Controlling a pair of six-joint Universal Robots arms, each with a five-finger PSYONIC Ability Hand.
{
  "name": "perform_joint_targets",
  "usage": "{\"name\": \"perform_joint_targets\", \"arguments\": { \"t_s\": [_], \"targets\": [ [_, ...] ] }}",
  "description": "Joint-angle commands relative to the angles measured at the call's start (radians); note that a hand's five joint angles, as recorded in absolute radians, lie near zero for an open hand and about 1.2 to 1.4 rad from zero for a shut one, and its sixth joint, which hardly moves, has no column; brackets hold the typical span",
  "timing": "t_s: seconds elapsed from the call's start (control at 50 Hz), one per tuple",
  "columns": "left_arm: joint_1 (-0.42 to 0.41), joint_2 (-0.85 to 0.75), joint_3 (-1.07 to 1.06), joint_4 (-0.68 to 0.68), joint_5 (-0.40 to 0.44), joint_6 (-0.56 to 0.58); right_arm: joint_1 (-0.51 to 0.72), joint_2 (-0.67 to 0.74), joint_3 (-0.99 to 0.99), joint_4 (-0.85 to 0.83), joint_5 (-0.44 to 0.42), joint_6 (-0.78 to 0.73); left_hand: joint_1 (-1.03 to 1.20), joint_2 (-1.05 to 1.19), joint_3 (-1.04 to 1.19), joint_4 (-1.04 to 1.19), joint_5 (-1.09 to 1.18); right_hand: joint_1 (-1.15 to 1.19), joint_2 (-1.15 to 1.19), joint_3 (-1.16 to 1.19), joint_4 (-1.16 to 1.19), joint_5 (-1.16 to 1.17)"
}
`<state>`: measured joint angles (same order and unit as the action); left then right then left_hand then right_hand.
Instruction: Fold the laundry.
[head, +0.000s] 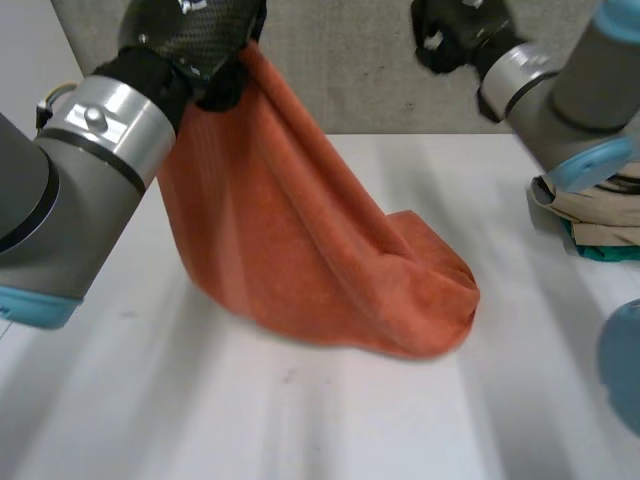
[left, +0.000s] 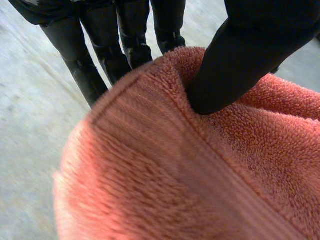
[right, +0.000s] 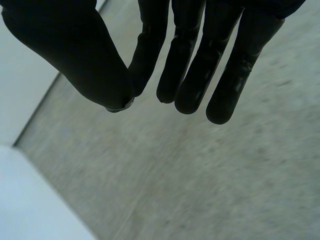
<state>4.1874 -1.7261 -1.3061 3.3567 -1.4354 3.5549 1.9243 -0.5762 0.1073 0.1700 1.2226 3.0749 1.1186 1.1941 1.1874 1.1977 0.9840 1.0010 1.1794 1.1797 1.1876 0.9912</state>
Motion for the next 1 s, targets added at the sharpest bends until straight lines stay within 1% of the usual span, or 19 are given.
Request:
{"name": "perform_joint_targets", "arguments": {
  "t_s": [0.02,0.04,0.1,0.12,0.16,0.18,0.24,0.26,0.34,0.42,0.5,0.62,0.72,0.74,0.8,0.82,0.9,0.98,1.0],
  "targets": [
    [-0.017,-0.007,-0.016,0.063,-0.007,-0.002,-0.041,-0.214,0.310,-0.003,-0.103,0.038,0.260,0.185,0.192,0.181,0.220,0.395,0.217,0.217,0.209,0.231],
    [-0.020,-0.004,-0.037,0.055,-0.007,-0.002,-0.041,-0.229,0.374,-0.004,-0.144,0.031,0.260,0.185,0.192,0.181,0.220,0.175,-0.003,-0.003,-0.011,0.011],
    [-0.026,-0.001,-0.071,0.046,-0.002,-0.004,-0.042,-0.231,0.437,-0.004,-0.189,0.010,0.260,0.185,0.192,0.181,0.220,-0.702,-0.880,-0.881,-0.889,-0.867],
    [-0.033,0.009,-0.093,0.043,0.000,-0.007,-0.042,-0.222,0.455,0.008,-0.219,-0.002,0.257,0.182,0.189,0.178,0.218,-0.827,-1.005,-1.005,-1.013,-0.991],
    [-0.044,0.016,-0.110,0.040,0.000,-0.014,-0.044,-0.202,0.465,0.014,-0.242,-0.013,0.257,0.182,0.189,0.178,0.218,-0.827,-1.005,-1.005,-1.013,-0.991],
    [-0.052,0.020,-0.119,0.040,0.000,-0.018,-0.042,-0.177,0.468,0.029,-0.270,-0.021,0.257,0.182,0.189,0.178,0.218,-0.827,-1.005,-1.005,-1.013,-0.991],
    [-0.076,0.069,-0.156,0.024,0.001,-0.022,-0.047,-0.133,0.445,0.062,-0.316,-0.027,0.257,0.182,0.189,0.178,0.218,-0.827,-1.005,-1.005,-1.013,-0.991],
    [-0.079,0.083,-0.166,0.017,0.001,-0.022,-0.053,-0.104,0.419,0.083,-0.354,-0.033,0.257,0.182,0.189,0.178,0.218,-0.827,-1.005,-1.005,-1.013,-0.991],
    [-0.087,0.143,-0.225,-0.014,0.006,-0.022,-0.054,-0.019,0.330,0.144,-0.446,-0.074,0.257,0.182,0.189,0.178,0.218,-0.827,-1.005,-1.005,-1.013,-0.991],
    [-0.090,0.206,-0.289,-0.031,0.006,-0.024,-0.045,0.056,0.243,0.230,-0.501,-0.117,0.257,0.182,0.189,0.178,0.218,-0.827,-1.005,-1.005,-1.013,-0.991],
    [-0.105,0.256,-0.349,-0.034,0.007,-0.024,-0.030,0.120,0.177,0.298,-0.535,-0.169,0.257,0.182,0.189,0.178,0.218,-0.827,-1.005,-1.005,-1.013,-0.991],
    [-0.116,0.289,-0.383,-0.034,0.006,-0.024,0.030,0.165,0.172,0.393,-0.603,-0.240,0.257,0.182,0.189,0.178,0.218,-0.827,-1.005,-1.005,-1.013,-0.991],
    [-0.115,0.289,-0.384,-0.036,0.006,-0.024,0.076,0.197,0.196,0.500,-0.618,-0.372,0.257,0.182,0.189,0.178,0.218,-0.827,-1.005,-1.005,-1.013,-0.991],
    [-0.115,0.289,-0.386,-0.036,0.006,-0.024,0.087,0.203,0.204,0.540,-0.617,-0.431,0.257,0.182,0.189,0.178,0.218,-0.827,-1.005,-1.005,-1.013,-0.991],
    [-0.115,0.289,-0.386,-0.036,0.006,-0.024,0.104,0.219,0.212,0.601,-0.611,-0.521,0.257,0.182,0.189,0.178,0.218,-0.827,-1.005,-1.005,-1.013,-0.991],
    [-0.113,0.289,-0.386,-0.036,0.006,-0.024,0.114,0.232,0.218,0.644,-0.607,-0.572,0.257,0.182,0.189,0.178,0.218,-0.827,-1.005,-1.005,-1.013,-0.991],
    [-0.112,0.289,-0.384,-0.034,0.006,-0.024,0.131,0.251,0.230,0.733,-0.592,-0.683,0.257,0.182,0.189,0.178,0.218,-0.827,-1.005,-1.005,-1.013,-0.991],
    [-0.110,0.287,-0.383,-0.033,0.006,-0.024,0.145,0.257,0.259,0.782,-0.591,-0.752,0.257,0.182,0.189,0.178,0.218,-0.827,-1.005,-1.005,-1.013,-0.991],
    [-0.109,0.287,-0.381,-0.033,0.006,-0.024,0.145,0.257,0.262,0.784,-0.591,-0.759,0.257,0.182,0.189,0.178,0.218,-0.587,-0.765,-0.765,-0.773,-0.751]
  ]
}}
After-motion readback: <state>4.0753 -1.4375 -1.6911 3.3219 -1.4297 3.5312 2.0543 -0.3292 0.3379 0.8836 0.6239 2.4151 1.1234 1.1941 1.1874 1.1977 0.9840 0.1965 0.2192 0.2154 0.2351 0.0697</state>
